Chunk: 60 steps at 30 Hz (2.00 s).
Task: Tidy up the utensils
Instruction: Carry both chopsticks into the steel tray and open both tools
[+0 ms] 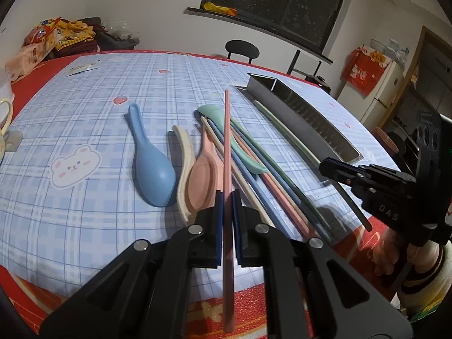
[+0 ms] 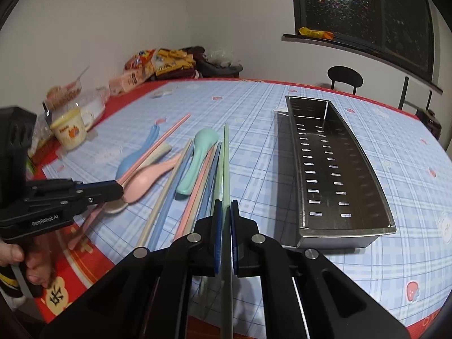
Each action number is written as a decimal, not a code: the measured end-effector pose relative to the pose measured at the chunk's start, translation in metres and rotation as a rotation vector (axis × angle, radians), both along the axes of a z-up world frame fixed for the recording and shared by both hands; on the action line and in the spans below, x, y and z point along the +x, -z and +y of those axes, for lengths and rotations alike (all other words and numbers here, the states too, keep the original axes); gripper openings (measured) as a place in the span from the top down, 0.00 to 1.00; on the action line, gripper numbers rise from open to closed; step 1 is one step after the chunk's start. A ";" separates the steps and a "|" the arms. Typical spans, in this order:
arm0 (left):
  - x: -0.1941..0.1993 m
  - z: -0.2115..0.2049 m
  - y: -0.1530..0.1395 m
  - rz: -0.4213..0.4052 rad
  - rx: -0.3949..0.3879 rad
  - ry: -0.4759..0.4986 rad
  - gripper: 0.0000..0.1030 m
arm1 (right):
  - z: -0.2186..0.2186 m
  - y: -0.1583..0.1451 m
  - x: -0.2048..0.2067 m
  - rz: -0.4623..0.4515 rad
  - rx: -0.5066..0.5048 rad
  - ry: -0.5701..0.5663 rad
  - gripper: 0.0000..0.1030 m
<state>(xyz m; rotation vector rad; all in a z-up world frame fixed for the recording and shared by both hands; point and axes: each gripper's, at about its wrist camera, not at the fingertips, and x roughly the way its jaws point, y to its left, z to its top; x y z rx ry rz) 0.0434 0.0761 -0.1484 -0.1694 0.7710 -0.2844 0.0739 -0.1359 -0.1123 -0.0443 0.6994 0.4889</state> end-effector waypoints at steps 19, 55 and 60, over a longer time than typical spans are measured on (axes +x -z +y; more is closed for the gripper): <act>0.071 -0.055 -0.070 -0.038 -0.145 -0.015 0.90 | -0.084 -0.051 0.075 -0.040 0.238 0.123 0.94; 0.208 -0.152 -0.001 0.205 -0.326 -0.169 0.90 | -0.117 0.009 0.152 0.163 0.278 0.246 0.94; 0.207 -0.150 -0.008 0.178 -0.305 -0.179 0.79 | -0.118 0.006 0.149 0.152 0.282 0.250 0.92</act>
